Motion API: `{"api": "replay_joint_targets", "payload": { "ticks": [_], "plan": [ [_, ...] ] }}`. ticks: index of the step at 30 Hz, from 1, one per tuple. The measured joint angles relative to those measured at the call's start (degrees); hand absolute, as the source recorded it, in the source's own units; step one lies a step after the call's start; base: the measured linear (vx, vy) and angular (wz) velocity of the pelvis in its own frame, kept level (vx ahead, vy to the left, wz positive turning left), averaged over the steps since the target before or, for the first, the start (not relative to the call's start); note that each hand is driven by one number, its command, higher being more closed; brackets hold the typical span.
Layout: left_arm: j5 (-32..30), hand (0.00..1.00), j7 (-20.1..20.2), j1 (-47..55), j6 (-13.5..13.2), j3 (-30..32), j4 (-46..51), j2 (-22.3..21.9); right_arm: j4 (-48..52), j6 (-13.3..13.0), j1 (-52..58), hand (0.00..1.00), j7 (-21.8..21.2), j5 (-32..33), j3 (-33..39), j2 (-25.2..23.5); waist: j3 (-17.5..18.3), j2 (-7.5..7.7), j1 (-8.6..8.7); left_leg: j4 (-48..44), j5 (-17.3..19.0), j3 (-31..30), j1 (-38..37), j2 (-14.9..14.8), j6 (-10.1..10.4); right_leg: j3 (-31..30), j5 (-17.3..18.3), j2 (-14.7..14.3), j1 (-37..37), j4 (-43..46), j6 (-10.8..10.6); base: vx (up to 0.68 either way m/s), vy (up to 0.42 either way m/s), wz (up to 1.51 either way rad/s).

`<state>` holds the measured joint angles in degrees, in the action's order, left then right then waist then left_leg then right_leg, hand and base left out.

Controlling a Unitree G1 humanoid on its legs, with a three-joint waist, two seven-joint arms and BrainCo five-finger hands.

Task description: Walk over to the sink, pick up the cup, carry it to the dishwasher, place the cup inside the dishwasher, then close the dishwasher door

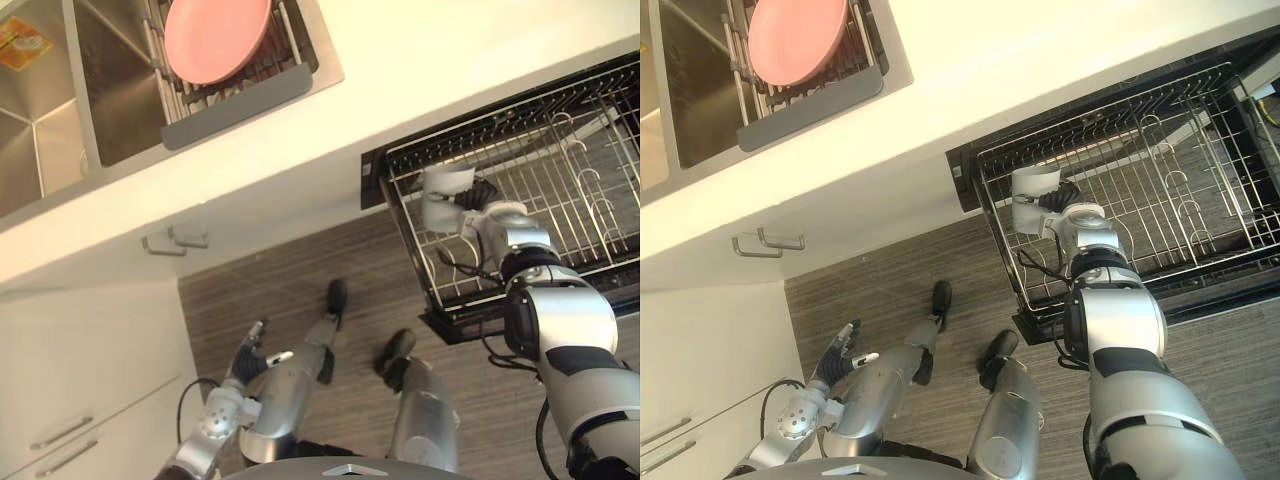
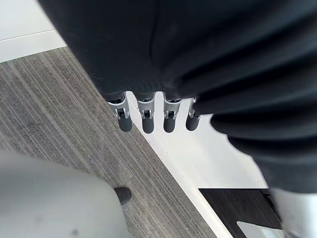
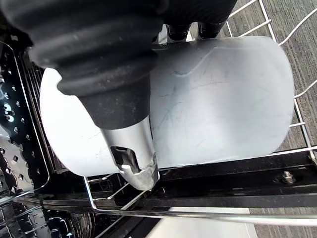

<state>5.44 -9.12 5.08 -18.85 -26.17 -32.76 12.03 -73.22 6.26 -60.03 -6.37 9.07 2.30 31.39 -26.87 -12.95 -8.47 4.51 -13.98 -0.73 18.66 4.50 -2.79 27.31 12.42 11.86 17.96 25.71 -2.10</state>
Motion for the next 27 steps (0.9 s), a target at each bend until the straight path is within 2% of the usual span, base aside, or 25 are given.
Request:
{"api": "replay_joint_targets", "payload": {
  "ticks": [5,13,18,21,24,27],
  "plan": [
    [0.82,0.0,-0.03,-0.36,0.67,0.28,-0.02,-1.49,-0.43,2.58,-0.06,0.0,-4.41,-0.55,0.05,-0.15,-0.02,-0.01,-0.06,0.0,-0.93,-1.12,0.14,-0.24,0.35,0.93,1.58,0.21,0.4,2.02,0.74,-0.04,-0.116,0.1],
    [0.66,0.0,1.93,-0.68,2.32,1.58,-0.96,-1.83,-0.43,2.72,-0.08,0.0,-6.42,2.44,0.12,-0.16,-0.06,0.05,0.08,0.01,-1.36,-1.99,-1.27,-0.85,0.96,1.77,2.1,-0.23,-1.22,2.4,1.38,-0.05,-0.077,0.04],
    [0.58,0.0,2.37,-1.04,2.42,3.94,-2.41,-1.82,0.68,1.06,-0.07,0.0,-7.68,7.45,0.03,-0.09,-0.25,0.4,0.7,0.03,-0.92,-1.63,-3.21,-2.13,1.54,1.67,0.77,-2.18,-4.16,-0.67,1.69,-0.05,-0.047,-0.1],
    [0.5,0.0,2.29,-1.05,2.41,6.45,-3.28,-1.59,5.01,-0.43,2.02,0.0,-8.17,9.91,0.02,0.03,-0.73,1.38,1.1,0.04,-0.91,-0.71,-4.08,-2.94,1.54,1.18,-0.36,-3.31,-5.37,-2.55,1.86,-0.05,-0.045,-0.17],
    [0.51,0.0,2.24,-1.01,2.39,8.97,-5.31,-1.52,14.34,-1.55,7.83,0.0,-8.28,11.83,0.07,0.08,-0.25,2.95,1.62,0.02,-0.54,-0.21,-5.28,-3.45,1.98,0.39,-1.59,-4.39,-7.0,-4.79,1.7,-0.02,-0.046,-0.15],
    [0.46,0.0,1.94,-0.64,2.44,12.62,-8.77,-1.48,27.45,-1.95,18.19,0.0,-8.5,15.49,0.51,-1.43,2.34,6.39,3.01,0.01,0.12,0.61,-6.11,-3.73,2.87,-0.69,-2.63,-5.17,-8.27,-7.38,1.35,0.03,-0.037,-0.21]
  ]
}}
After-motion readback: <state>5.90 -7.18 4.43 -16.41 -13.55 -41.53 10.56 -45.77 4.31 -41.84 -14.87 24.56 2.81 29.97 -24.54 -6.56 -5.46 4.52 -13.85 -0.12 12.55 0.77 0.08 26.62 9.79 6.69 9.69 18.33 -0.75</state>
